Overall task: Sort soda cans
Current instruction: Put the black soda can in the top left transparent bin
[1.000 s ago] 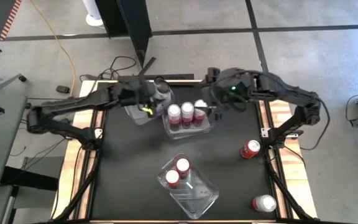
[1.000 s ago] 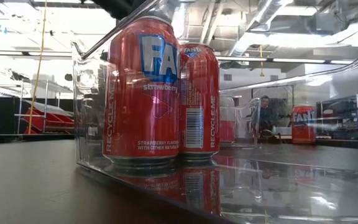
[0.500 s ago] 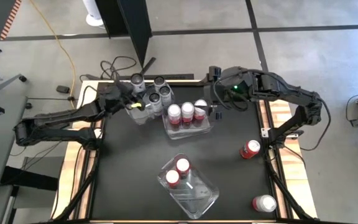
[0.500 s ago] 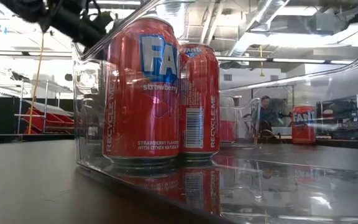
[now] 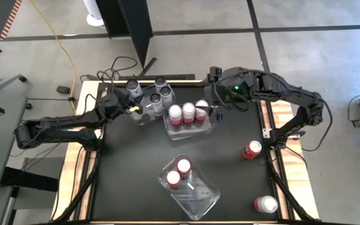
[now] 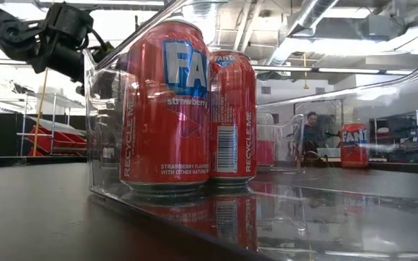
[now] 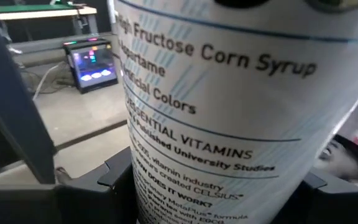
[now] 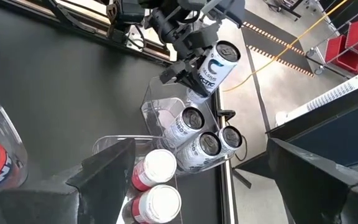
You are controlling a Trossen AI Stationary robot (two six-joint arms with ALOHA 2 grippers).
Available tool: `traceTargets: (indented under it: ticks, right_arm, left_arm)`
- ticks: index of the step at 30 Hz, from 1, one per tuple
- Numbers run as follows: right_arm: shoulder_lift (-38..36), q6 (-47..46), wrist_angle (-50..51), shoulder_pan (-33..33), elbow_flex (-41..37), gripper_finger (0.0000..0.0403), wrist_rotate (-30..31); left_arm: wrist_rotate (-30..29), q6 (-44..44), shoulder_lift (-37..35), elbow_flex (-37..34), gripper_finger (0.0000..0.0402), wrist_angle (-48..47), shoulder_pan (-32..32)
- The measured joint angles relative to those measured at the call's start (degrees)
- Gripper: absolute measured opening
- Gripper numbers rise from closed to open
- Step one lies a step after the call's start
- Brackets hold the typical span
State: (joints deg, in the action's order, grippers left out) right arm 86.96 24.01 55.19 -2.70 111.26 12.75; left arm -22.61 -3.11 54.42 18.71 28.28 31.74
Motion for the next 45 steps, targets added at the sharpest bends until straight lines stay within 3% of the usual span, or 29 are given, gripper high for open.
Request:
traceTargets:
  ticks: [15,19,35,45]
  right_arm:
    - [0.0,-0.2,-0.5,0.0,0.0,0.0377,0.0]
    - [0.0,-0.2,-0.7,0.0,0.0,0.0377,0.0]
    - [0.0,-1.7,-1.0,0.0,0.0,0.0377,0.0]
    - [0.0,-1.7,-1.0,0.0,0.0,0.0377,0.0]
  left_arm:
    - [7.7,2.4,0.3,-2.3,0.0239,0.0,3.8]
    - [9.5,2.4,3.8,-2.3,0.0239,0.6,4.8]
    - [10.1,3.9,24.5,-2.0,0.0239,20.1,6.3]
    - [7.8,3.8,27.2,-2.0,0.0239,23.3,6.8]
